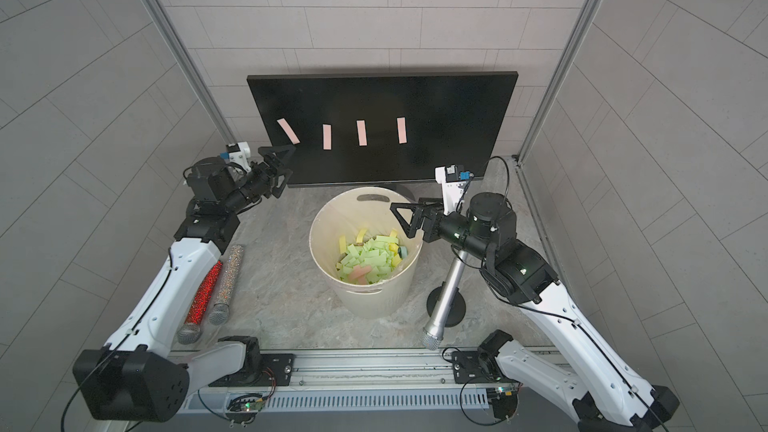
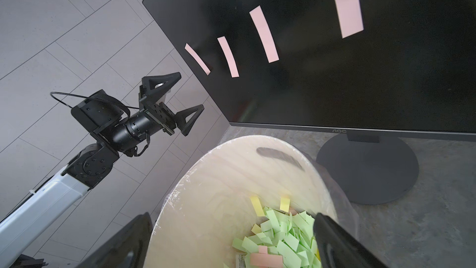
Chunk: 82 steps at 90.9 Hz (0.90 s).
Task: Remove the sticky note from the monitor
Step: Place the sticky note in the trash bin, then tear off the sticky note from the monitor.
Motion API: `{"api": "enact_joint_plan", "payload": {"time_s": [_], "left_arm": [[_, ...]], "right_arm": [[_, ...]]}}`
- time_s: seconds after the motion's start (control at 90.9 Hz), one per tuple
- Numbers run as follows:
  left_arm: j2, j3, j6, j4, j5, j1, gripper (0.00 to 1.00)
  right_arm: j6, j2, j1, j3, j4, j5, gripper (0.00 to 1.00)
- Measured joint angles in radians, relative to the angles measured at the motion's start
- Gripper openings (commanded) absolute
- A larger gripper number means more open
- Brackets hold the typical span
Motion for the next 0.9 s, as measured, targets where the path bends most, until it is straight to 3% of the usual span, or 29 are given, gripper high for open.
{"api": "enact_joint_plan", "payload": {"time_s": [0.903], "left_arm": [[0.196, 0.105, -0.137, 0.205, -0.023, 0.002, 0.87]], "right_arm": [[-0.027, -0.013, -0.073, -0.006, 0.048, -0.015, 1.0]]}}
